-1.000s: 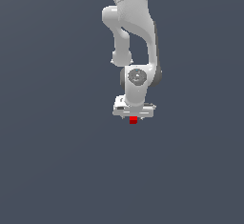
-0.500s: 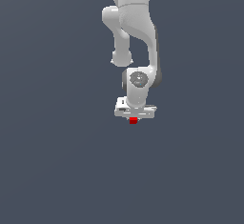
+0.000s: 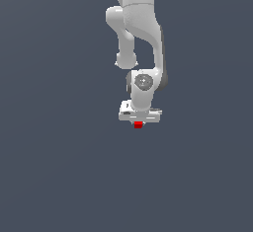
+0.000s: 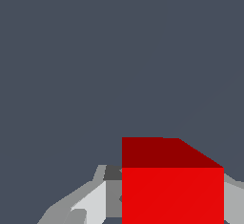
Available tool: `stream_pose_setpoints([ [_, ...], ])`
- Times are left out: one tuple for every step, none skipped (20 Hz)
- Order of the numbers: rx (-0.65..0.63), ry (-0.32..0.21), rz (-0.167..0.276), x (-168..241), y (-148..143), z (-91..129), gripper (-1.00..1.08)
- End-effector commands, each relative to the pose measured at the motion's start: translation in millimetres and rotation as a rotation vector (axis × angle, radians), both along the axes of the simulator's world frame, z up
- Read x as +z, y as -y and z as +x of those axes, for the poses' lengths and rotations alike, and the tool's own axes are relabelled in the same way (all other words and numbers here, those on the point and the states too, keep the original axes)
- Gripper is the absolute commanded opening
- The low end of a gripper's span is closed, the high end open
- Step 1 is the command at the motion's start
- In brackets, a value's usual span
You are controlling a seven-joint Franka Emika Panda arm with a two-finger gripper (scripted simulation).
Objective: Pick up the red cube and move it to a goal position.
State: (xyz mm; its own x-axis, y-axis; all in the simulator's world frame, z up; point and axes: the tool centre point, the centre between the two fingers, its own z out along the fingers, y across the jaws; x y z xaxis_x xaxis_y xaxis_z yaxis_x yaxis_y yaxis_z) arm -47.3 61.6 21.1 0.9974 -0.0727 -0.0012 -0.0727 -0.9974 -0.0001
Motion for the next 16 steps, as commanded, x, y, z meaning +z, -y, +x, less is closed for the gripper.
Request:
stream_pose_setpoints([
  [0.000,0.001,0.000,3.3,1.5,0.1,-1.00],
  [0.000,0.001,0.000,5.6,2.6,-0.1,-1.00],
  [0.000,0.001,0.000,8.4,4.0,-0.4,-1.00],
  [0.000,0.001,0.000,11.6,5.5,-0.7,-1.00],
  [0.000,0.001,0.000,15.4,7.4,-1.0,-1.00],
  [0.000,0.001,0.000,19.8,9.4,-1.4,-1.00],
  [0.000,0.001,0.000,24.6,11.8,-1.8,-1.00],
  [0.000,0.001,0.000,30.0,14.4,-2.3,-1.00],
  [0.000,0.001,0.000,36.0,17.2,-2.8,-1.00],
  [0.000,0.001,0.000,42.5,20.3,-3.4,-1.00],
  [0.000,0.001,0.000,49.7,23.7,-4.0,-1.00],
  [0.000,0.001,0.000,57.4,27.4,-4.6,-1.00],
  [0.000,0.001,0.000,65.7,31.3,-5.2,-1.00],
  [0.000,0.001,0.000,74.5,35.5,-5.9,-1.00],
  [0.000,0.001,0.000,83.7,39.8,-6.5,-1.00],
  [0.000,0.001,0.000,92.6,44.0,-7.1,-1.00],
])
